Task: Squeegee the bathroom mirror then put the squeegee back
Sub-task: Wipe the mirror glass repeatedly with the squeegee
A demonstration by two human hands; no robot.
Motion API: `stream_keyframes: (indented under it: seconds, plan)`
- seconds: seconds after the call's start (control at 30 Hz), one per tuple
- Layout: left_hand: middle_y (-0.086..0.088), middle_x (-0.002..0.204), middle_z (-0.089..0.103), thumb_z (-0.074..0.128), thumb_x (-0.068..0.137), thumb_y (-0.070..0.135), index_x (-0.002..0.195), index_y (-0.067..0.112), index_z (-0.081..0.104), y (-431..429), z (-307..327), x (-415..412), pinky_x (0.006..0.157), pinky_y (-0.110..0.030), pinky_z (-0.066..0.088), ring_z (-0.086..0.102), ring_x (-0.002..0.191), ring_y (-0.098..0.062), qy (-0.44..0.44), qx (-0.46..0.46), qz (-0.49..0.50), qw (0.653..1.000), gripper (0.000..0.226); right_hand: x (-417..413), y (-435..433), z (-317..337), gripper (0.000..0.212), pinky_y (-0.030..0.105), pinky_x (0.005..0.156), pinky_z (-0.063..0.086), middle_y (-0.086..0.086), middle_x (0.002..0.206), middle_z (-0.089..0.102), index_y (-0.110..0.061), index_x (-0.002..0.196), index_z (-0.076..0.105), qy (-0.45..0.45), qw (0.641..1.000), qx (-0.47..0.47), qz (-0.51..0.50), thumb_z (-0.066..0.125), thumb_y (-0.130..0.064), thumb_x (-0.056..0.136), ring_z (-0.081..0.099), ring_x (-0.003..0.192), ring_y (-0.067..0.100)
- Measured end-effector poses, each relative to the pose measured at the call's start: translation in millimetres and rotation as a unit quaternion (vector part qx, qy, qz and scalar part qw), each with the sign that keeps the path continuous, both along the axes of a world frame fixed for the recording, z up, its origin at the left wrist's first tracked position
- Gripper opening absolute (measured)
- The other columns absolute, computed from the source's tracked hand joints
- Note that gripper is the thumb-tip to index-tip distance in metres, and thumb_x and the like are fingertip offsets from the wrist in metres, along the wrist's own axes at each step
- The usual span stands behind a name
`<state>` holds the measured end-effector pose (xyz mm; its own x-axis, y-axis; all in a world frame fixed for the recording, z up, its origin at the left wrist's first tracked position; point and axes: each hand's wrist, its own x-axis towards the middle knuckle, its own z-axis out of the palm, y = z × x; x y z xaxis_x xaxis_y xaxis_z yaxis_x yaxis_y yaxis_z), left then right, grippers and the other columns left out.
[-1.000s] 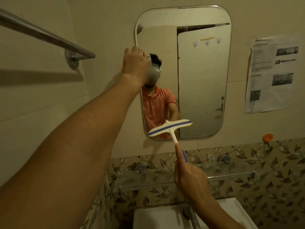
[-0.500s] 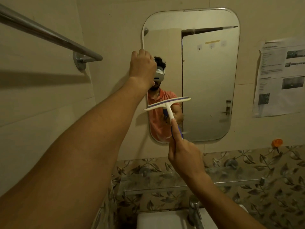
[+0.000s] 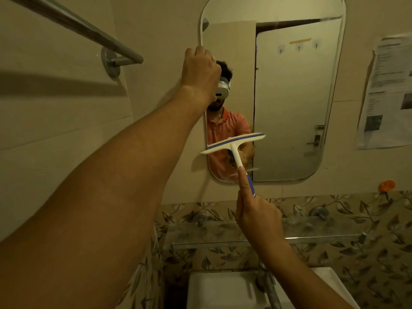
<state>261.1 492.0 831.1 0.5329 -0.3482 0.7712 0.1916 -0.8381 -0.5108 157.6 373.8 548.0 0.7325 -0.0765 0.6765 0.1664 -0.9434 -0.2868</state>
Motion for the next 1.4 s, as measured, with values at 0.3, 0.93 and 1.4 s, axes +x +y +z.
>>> stream_keyframes:
  seconds: [0.3,0.93,1.4]
  plan:
    - [-0.014,0.124,0.058,0.072,0.079,0.054,0.129,0.009,0.058,-2,0,-2,0.094,-0.041,0.041,0.051,0.113,-0.029,-0.001,-0.001,-0.003,1.000,0.070,-14,-4,-25,0.093,0.021,0.031,0.027,-0.006,0.049,0.039,-0.026,0.161,-0.007,0.046,0.999,-0.015,-0.014,0.058,-0.024,0.095,0.028,0.033,0.006]
    - [-0.014,0.122,0.058,0.071,0.082,0.049,0.129,0.008,0.057,-3,-1,-4,0.091,-0.039,0.042,0.052,0.110,-0.028,-0.007,-0.007,-0.003,1.000,0.064,-28,-20,-63,0.108,0.019,0.036,0.022,-0.004,0.055,0.048,-0.032,0.159,-0.015,0.120,0.992,-0.002,-0.026,0.069,-0.023,0.091,0.031,0.036,0.006]
    - [-0.010,0.116,0.061,0.071,0.082,0.047,0.123,0.012,0.063,-5,-1,-4,0.089,-0.038,0.043,0.053,0.106,-0.026,-0.012,-0.011,0.006,1.000,0.055,-37,-86,-66,0.072,0.028,0.043,0.050,-0.012,0.062,0.054,-0.038,0.160,-0.004,0.045,0.994,-0.055,0.087,0.039,-0.041,0.102,0.048,0.045,0.009]
